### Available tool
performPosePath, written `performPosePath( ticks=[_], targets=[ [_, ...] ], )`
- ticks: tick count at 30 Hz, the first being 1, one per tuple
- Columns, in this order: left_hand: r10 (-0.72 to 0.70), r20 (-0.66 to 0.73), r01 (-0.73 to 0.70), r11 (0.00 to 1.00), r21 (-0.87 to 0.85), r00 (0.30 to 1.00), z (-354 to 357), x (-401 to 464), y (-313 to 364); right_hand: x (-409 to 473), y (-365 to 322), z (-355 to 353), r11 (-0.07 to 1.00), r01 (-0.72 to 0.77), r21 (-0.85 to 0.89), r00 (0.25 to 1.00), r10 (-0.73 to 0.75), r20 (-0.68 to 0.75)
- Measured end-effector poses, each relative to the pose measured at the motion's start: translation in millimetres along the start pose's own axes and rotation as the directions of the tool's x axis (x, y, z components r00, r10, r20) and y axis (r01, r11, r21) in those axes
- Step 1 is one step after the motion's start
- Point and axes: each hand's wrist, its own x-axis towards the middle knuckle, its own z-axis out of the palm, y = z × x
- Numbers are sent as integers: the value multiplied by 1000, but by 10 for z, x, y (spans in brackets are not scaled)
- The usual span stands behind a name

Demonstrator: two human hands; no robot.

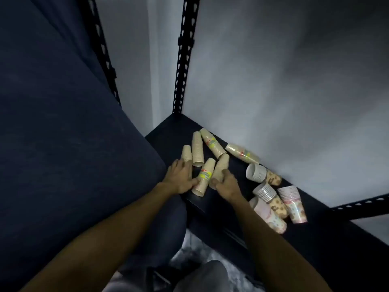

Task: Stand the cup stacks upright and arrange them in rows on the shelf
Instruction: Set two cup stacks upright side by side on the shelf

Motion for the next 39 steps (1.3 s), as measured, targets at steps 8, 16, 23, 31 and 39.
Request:
performPosePath(
  ticks=[8,16,23,31,39],
  targets=[
    [96,-232,-125,985,-115,968,566,838,-645,636,89,1008,986,162,-42,796,-156,-584],
    [241,-335,-325,919,-223,911,677,1073,-949,882,356,1185,896,421,137,547,-130,-827],
    [201,-402,-344,881,-324,893,719,1114,-993,795,261,1249,912,404,-65,461,-264,-847],
    [151,-423,-341,841,-419,894,716,1000,-1050,596,307,1283,890,455,-6,318,-169,-933],
    [151,-520,-333,902,-276,841,798,858,-1048,467,396,1463,925,319,-206,307,-307,-901]
  ],
)
